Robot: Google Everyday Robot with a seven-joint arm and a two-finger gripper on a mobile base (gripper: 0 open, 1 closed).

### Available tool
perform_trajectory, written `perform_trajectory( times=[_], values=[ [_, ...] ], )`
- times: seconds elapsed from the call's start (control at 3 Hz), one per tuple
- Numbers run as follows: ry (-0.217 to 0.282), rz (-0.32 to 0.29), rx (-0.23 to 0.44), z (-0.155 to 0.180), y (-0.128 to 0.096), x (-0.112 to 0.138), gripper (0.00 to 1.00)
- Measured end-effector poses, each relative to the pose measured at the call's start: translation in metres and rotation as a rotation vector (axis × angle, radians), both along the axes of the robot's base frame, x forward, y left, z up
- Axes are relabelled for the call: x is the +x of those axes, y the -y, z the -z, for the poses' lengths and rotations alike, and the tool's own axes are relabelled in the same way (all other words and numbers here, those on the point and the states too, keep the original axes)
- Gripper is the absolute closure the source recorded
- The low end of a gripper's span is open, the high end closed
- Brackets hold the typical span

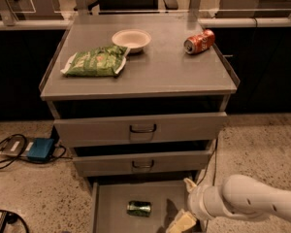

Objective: Pick green can from bottom drawer and place on counter

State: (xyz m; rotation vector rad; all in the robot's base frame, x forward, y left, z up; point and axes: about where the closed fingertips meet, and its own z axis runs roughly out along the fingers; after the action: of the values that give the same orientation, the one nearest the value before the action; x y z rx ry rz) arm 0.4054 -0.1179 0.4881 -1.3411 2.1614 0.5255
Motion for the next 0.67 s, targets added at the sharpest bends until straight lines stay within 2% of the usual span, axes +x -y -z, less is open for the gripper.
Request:
perform_trajectory(
  times=[0.67],
  values=[
    [-0.017,0.028,-0.012,0.097,-0.027,0.054,0.0]
  ],
)
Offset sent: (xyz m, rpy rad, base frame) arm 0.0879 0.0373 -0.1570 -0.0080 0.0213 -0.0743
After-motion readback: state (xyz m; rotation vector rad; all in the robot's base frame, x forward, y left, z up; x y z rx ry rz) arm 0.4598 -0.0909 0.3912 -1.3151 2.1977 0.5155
